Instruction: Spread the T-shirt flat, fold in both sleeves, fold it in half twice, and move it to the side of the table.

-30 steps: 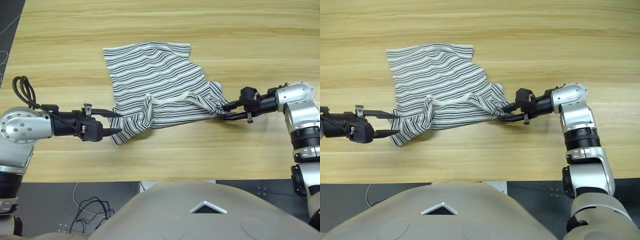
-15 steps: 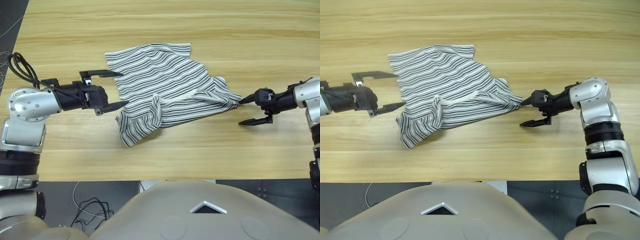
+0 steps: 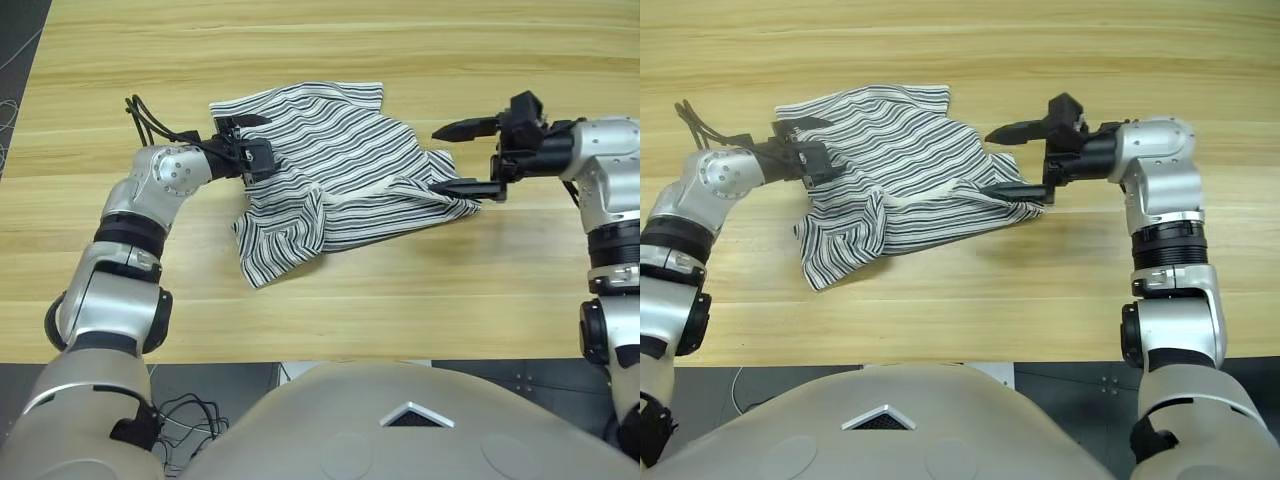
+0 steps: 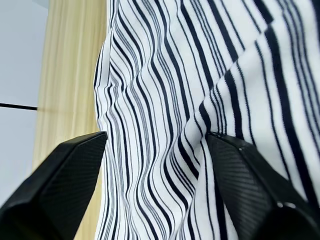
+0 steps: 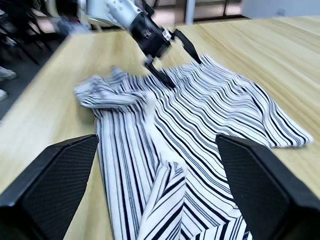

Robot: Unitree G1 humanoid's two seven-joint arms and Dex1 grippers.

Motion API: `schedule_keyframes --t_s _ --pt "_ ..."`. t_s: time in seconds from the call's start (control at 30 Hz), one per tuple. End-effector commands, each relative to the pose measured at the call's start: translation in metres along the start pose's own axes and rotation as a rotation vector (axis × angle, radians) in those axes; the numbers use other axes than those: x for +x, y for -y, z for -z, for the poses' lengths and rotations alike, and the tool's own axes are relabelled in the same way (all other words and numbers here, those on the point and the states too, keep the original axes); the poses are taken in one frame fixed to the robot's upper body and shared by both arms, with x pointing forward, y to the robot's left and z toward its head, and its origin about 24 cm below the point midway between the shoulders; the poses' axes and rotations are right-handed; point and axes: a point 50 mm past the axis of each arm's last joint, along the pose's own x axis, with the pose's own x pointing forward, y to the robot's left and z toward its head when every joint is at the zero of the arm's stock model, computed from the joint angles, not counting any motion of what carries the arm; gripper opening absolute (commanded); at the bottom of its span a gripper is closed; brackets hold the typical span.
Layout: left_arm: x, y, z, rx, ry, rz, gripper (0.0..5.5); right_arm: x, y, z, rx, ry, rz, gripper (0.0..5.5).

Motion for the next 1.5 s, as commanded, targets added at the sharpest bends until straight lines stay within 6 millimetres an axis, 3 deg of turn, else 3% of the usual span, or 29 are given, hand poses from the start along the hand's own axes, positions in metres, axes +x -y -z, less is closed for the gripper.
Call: schedule_keyframes --t_s 0.03,0.23,0.4,0.8,1.03,1.2,1.3,1.5 --pt "-0.001 0.056 0.024 -0.006 -0.129 0.213 3.71 0.03 0.001 0.008 -0.022 -0.094 0.048 4.32" --pt "-0.005 0.055 0.026 -0.009 -0.117 0.207 3.71 0.05 -0.001 0.032 -0.007 -0.225 0.075 4.32" --pt "-0.007 0.055 0.026 -0.009 -0.106 0.207 3.71 0.051 0.005 0.042 0.012 -0.262 0.135 4.32" --pt "-0.01 0.051 0.027 -0.007 -0.101 0.206 3.71 0.049 0.0 0.034 -0.032 -0.218 0.104 2.3" --pt "-0.01 0.05 0.028 -0.005 -0.102 0.219 3.71 0.043 -0.009 0.023 -0.24 -0.24 0.129 1.08" --pt "-0.011 0.047 0.027 -0.011 -0.097 0.213 3.71 0.035 -0.018 0.024 -0.239 -0.271 0.098 0.21" --pt "-0.011 0.046 0.027 -0.015 -0.095 0.213 3.71 0.032 -0.02 0.026 -0.238 -0.285 0.091 0.13" --pt "-0.014 0.046 0.03 -0.006 -0.103 0.224 3.71 0.008 -0.049 0.023 -0.245 -0.272 -0.11 0.13"
